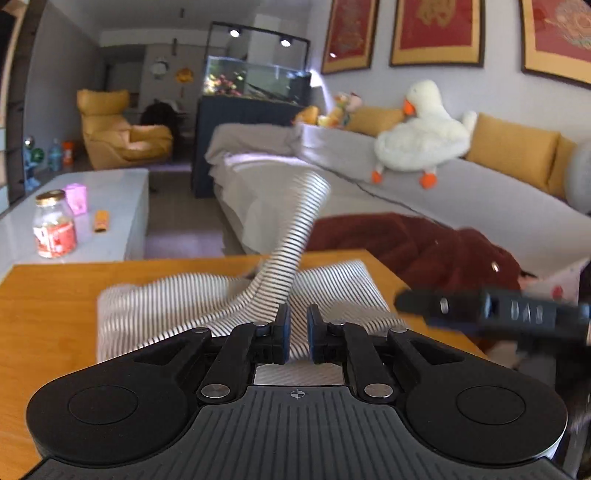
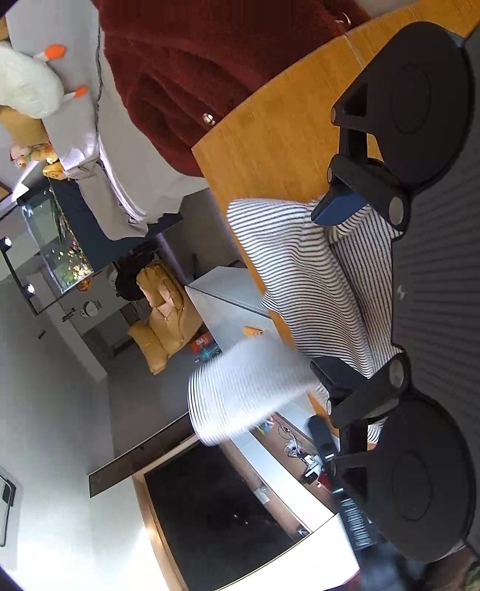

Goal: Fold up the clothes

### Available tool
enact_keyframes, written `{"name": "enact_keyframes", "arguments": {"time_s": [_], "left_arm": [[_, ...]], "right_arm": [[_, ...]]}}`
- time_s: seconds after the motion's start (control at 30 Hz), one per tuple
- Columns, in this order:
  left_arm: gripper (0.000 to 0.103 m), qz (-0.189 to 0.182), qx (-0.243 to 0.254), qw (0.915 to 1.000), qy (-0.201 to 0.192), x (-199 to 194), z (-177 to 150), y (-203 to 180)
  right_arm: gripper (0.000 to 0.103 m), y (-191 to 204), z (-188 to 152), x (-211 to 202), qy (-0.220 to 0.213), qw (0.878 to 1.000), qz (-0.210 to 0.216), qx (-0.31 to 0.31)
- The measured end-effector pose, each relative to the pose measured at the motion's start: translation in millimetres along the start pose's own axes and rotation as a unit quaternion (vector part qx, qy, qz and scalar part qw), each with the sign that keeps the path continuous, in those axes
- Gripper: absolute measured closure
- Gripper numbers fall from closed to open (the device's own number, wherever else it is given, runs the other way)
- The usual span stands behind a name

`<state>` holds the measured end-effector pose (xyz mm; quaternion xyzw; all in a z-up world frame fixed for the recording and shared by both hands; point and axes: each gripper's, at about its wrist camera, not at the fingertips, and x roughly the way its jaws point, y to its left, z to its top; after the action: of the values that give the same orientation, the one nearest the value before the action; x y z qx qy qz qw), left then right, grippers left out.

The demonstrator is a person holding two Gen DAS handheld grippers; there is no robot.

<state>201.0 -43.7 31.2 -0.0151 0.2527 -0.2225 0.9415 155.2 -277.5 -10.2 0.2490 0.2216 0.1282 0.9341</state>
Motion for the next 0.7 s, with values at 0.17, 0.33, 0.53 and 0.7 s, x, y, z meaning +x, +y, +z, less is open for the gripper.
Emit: {"name": "enact_keyframes", "arguments": {"time_s": [0.17, 0.33, 0.53, 0.7], "left_arm": [[0.033, -0.024, -0.021, 0.9986, 0.042, 2, -18, 5], [0.008, 0.010, -0.023, 0.9991, 0.034, -27, -31, 24], [0.004, 0.059, -0.088, 0.9931, 0.050, -36, -50, 60], [0.000, 0.067, -0.112, 0.9896, 0.060, -34, -55, 70]], "right_arm": [[0.019, 23, 22, -7, -0.007, 0.994, -0.027, -0.105], [0.019, 42, 37, 20, 0.015, 0.990, -0.046, -0.135], [0.043, 29, 49, 97, 0.077, 0.983, -0.127, -0.112], [0.082, 40, 57, 95, 0.078, 0.985, -0.099, -0.121]]}}
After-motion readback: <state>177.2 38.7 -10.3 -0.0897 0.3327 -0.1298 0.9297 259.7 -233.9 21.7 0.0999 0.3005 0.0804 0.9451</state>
